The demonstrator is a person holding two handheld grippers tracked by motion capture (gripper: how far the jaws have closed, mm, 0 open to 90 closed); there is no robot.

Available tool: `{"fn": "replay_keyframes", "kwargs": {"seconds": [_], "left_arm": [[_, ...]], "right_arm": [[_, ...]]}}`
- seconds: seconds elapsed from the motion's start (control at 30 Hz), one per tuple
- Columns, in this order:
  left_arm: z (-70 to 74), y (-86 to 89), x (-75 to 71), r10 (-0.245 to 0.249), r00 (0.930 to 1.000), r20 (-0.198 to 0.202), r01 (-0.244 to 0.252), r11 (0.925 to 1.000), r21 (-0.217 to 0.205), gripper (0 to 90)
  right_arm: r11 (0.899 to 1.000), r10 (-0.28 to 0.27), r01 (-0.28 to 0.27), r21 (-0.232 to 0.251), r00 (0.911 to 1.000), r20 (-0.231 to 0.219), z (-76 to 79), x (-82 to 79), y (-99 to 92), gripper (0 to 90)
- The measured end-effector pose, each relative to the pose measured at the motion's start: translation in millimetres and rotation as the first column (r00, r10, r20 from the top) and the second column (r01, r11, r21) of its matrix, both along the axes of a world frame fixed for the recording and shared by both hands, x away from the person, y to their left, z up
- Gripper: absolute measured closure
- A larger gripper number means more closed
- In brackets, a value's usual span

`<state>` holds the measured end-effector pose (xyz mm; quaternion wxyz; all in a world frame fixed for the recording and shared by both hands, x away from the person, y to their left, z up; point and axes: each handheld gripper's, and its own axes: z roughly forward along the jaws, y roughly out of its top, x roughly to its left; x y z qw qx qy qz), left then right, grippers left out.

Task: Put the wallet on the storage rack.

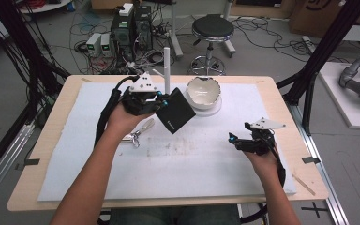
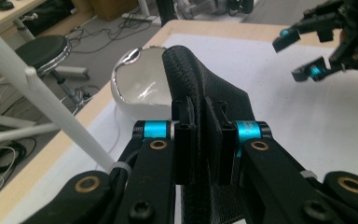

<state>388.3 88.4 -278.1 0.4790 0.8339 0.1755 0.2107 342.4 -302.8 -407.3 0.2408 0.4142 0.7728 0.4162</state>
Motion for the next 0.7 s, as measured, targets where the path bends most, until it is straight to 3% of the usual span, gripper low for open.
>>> {"fn": "replay_keyframes", "kwargs": {"seconds": [0.33, 0.43, 0.57, 0.7], "left_arm": [[7.5, -28.8, 37.5, -0.002, 0.9996, 0.028, 0.002, 1.0, 0.008, 82.2], [8.0, -43.3, 54.2, 0.004, 0.9993, 0.038, -0.006, 0.9992, 0.039, 82.2], [10.2, -54.9, 65.4, 0.0, 0.9988, 0.048, -0.001, 0.9997, 0.024, 82.2], [12.5, -65.7, 76.1, 0.002, 0.9985, 0.056, -0.004, 0.9991, 0.041, 82.2]], "right_arm": [[1.0, -0.006, 0.006, 0.009, 1.0, -0.003, 0.4, -0.4, -1.8, 20.1], [1.0, -0.004, 0.005, 0.014, 0.9999, -0.013, 0.0, -0.3, -2.1, 20.1], [1.0, -0.01, 0.01, 0.025, 0.9999, -0.008, 0.7, -1.0, -3.5, 20.1], [1.0, -0.01, 0.011, 0.028, 0.9999, -0.008, 0.7, -0.6, -3.6, 20.1]]}}
